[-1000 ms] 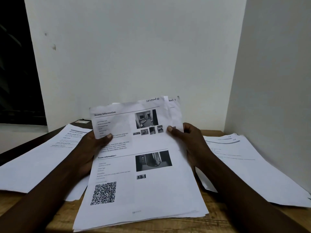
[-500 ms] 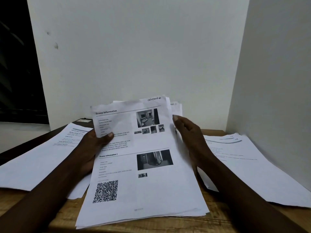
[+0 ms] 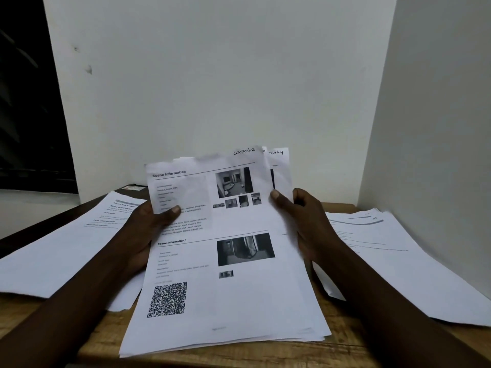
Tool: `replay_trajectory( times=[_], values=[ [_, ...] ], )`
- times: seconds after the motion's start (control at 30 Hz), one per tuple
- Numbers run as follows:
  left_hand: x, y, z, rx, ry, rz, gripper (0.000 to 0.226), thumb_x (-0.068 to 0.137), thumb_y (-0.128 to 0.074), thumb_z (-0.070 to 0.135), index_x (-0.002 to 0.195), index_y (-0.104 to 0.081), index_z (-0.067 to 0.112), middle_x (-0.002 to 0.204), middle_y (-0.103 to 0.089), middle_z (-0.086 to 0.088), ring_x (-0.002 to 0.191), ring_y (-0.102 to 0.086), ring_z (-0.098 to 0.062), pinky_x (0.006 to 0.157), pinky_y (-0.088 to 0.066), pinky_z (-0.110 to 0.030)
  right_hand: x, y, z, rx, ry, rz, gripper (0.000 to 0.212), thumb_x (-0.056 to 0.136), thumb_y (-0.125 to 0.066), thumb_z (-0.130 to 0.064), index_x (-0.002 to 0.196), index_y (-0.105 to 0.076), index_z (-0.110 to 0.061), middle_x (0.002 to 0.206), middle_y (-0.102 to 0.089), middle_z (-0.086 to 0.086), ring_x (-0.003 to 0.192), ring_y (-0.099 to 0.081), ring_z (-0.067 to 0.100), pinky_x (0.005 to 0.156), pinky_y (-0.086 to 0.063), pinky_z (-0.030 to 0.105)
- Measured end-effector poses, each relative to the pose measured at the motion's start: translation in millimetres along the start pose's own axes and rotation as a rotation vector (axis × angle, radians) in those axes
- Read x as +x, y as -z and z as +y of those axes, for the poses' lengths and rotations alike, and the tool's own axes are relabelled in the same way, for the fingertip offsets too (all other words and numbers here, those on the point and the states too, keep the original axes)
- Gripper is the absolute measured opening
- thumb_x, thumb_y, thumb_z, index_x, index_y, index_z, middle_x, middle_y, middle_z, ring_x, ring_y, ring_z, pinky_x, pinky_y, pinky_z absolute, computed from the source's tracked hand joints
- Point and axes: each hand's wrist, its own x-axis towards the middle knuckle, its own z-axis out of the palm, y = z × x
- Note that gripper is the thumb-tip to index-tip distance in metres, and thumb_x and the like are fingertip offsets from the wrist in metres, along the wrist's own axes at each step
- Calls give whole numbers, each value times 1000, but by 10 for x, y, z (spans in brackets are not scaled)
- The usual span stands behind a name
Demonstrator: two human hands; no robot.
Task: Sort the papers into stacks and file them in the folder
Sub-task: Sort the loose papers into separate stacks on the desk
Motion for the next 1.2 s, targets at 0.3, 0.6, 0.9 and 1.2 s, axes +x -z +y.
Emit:
replay_trajectory(
  times=[0.3, 0.6, 0.9, 1.2],
  values=[
    [1, 6, -5, -3, -4, -5, 45, 92, -49, -4, 137, -50, 2, 129, -63, -22, 113, -65, -39, 83, -58, -51, -37, -19, -76, -384, 304, 162, 37, 87, -65, -12, 112, -52, -36, 112, -64, -15, 71, -69, 13, 75, -52, 32],
    [-27, -21, 17, -4, 7, -29, 44, 89, -52, -1, 133, -54, 2, 126, -65, -21, 107, -68, -38, 78, -60, -48, -34, -47, -35, -368, 184, 14, 21, 81, -77, -26, 64, -65, -22, 64, -63, -16, 67, -57, 4, 66, -42, 23],
    [-10, -52, 33, -55, -5, 26, 36, 92, -48, -6, 126, -58, 2, 120, -69, -20, 97, -72, -33, 72, -62, -43, -18, -179, -319, 265, 36, -40, 29, 93, -60, -13, 69, -44, -15, 69, -66, -1, 66, -66, 10, 64, -56, 24],
    [-46, -67, 83, -103, -24, 25, 41, 83, -56, -3, 123, -59, 2, 115, -71, -19, 90, -74, -33, 64, -61, -44, 37, -297, -509, 242, 72, -35, 31, 92, -60, -12, 66, -43, -15, 68, -64, -1, 59, -64, 8, 55, -52, 20]
  ],
)
